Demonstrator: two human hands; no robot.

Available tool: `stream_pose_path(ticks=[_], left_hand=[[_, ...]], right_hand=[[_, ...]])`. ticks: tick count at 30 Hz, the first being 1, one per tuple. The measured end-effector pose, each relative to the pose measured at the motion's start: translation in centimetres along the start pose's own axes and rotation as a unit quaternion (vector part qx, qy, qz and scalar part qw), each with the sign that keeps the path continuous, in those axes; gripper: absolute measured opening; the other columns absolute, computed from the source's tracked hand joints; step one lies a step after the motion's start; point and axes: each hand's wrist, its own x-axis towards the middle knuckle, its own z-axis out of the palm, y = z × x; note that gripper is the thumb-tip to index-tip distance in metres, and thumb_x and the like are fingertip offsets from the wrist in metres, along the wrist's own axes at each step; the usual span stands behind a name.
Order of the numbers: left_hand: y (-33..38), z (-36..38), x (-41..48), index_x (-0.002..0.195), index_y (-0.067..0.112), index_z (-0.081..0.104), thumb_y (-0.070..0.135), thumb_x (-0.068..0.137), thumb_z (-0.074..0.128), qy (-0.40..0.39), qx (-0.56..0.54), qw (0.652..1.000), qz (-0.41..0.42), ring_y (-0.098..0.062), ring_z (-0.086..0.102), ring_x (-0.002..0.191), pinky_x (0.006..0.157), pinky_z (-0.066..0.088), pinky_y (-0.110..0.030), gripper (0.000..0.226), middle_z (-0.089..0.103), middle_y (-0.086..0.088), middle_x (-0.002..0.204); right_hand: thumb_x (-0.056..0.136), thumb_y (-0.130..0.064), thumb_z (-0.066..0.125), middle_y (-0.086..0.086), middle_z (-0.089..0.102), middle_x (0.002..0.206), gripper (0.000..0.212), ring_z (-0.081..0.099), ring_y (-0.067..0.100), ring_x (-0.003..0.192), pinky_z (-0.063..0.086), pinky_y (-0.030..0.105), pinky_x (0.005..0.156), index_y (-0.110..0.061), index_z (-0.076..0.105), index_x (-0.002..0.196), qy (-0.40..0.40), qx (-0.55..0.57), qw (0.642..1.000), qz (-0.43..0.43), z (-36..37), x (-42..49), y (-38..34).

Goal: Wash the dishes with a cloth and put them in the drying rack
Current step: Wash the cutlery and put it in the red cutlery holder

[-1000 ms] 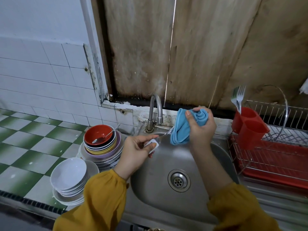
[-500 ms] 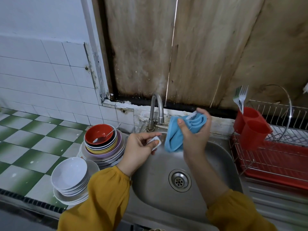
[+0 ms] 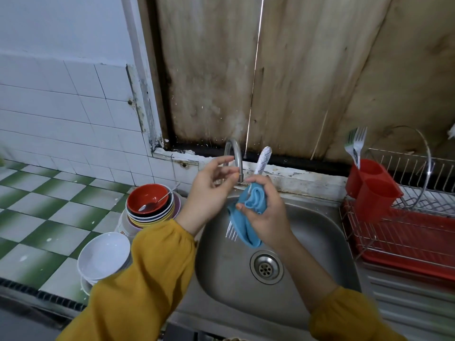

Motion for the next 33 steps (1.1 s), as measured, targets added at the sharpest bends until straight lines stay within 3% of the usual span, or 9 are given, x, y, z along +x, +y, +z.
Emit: stream_pose_path(ticks=[2,5,10,13,16,19,24,28,33], left_hand=[[1.1,0.0,1.1,0.127,0.016,0.055,0.006,0.094,0.059,-0.016,-0.014,1.0,0.001,-0.009,0.066,0.096,0.084,0.051,-0.016,0.034,0.072,-0.006,0.105],[2.4,-0.2,2.0,0.13,0.012,0.055,0.004,0.092,0.061,-0.053,-0.033,0.998,-0.004,-0.016,0.065,0.086,0.078,0.054,-0.019,0.039,0.07,-0.011,0.087],[3.0,-0.3,2.0,0.111,0.017,0.067,-0.003,0.078,0.074,-0.053,0.002,0.998,0.029,-0.026,0.058,0.076,0.087,0.055,-0.04,0.039,0.063,-0.019,0.076],[2.8,-0.6,2.1,0.107,0.023,0.069,-0.006,0.076,0.076,0.007,-0.025,0.999,0.047,-0.022,0.06,0.07,0.081,0.059,-0.031,0.043,0.062,-0.012,0.066],[2.6,-0.8,1.8,0.106,0.02,0.07,-0.005,0.076,0.076,0.048,-0.056,0.996,0.052,-0.013,0.06,0.063,0.076,0.059,-0.028,0.04,0.064,-0.006,0.062],[2.3,-0.4,1.4,0.103,0.021,0.07,-0.005,0.079,0.073,0.077,-0.078,0.993,0.051,-0.018,0.058,0.067,0.077,0.059,-0.03,0.035,0.061,-0.014,0.068],[1.9,1.4,0.5,0.109,0.021,0.067,-0.005,0.083,0.07,0.07,-0.083,0.991,0.071,-0.022,0.057,0.071,0.076,0.056,-0.032,0.037,0.06,-0.012,0.069],[2.4,0.8,1.1,0.122,0.024,0.057,-0.01,0.081,0.068,0.084,-0.154,0.982,0.062,-0.018,0.066,0.075,0.082,0.057,-0.028,0.055,0.067,-0.004,0.068],[2.1,-0.7,1.8,0.119,0.023,0.053,-0.009,0.085,0.064,0.145,-0.201,0.968,0.032,-0.02,0.068,0.082,0.076,0.059,-0.027,0.048,0.066,-0.008,0.074]], right_hand=[[0.075,0.01,0.073,-0.02,0.056,0.099,0.059,0.056,0.004,0.084,0.049,0.014,0.072,-0.037,0.052,0.103,-0.032,-0.011,0.999,0.003,0.4,-0.7,0.1],[0.077,0.005,0.073,-0.014,0.056,0.097,0.057,0.056,0.015,0.084,0.051,0.026,0.074,-0.042,0.053,0.102,-0.065,-0.018,0.998,0.018,0.7,-1.4,0.3],[0.079,0.001,0.074,-0.025,0.06,0.095,0.055,0.059,0.0,0.083,0.048,0.014,0.073,-0.044,0.057,0.105,-0.105,-0.035,0.994,0.02,0.1,-1.7,0.0],[0.079,0.002,0.074,-0.021,0.061,0.106,0.057,0.061,0.007,0.091,0.054,0.023,0.081,-0.045,0.059,0.107,-0.109,-0.047,0.993,0.002,-1.0,-1.7,-0.3],[0.078,0.005,0.074,-0.027,0.062,0.11,0.055,0.062,0.002,0.101,0.051,0.018,0.085,-0.04,0.061,0.106,-0.107,-0.055,0.993,-0.007,-2.7,-1.7,-0.5],[0.077,0.006,0.074,-0.032,0.062,0.105,0.049,0.061,-0.002,0.098,0.049,0.013,0.081,-0.035,0.063,0.102,-0.109,-0.055,0.992,0.016,-3.8,-1.8,-0.2],[0.07,0.006,0.08,-0.018,0.062,0.107,0.054,0.061,0.002,0.098,0.046,0.011,0.082,-0.034,0.062,0.102,-0.085,-0.047,0.995,-0.019,-3.1,-1.5,-0.3],[0.074,0.005,0.077,-0.016,0.059,0.105,0.056,0.061,0.008,0.093,0.051,0.018,0.081,-0.035,0.059,0.107,-0.103,-0.006,0.995,0.006,-1.6,-2.7,0.1],[0.073,0.005,0.078,-0.015,0.057,0.105,0.058,0.06,0.016,0.091,0.054,0.025,0.077,-0.031,0.056,0.113,-0.117,-0.005,0.992,0.047,-3.0,-3.8,1.4]])
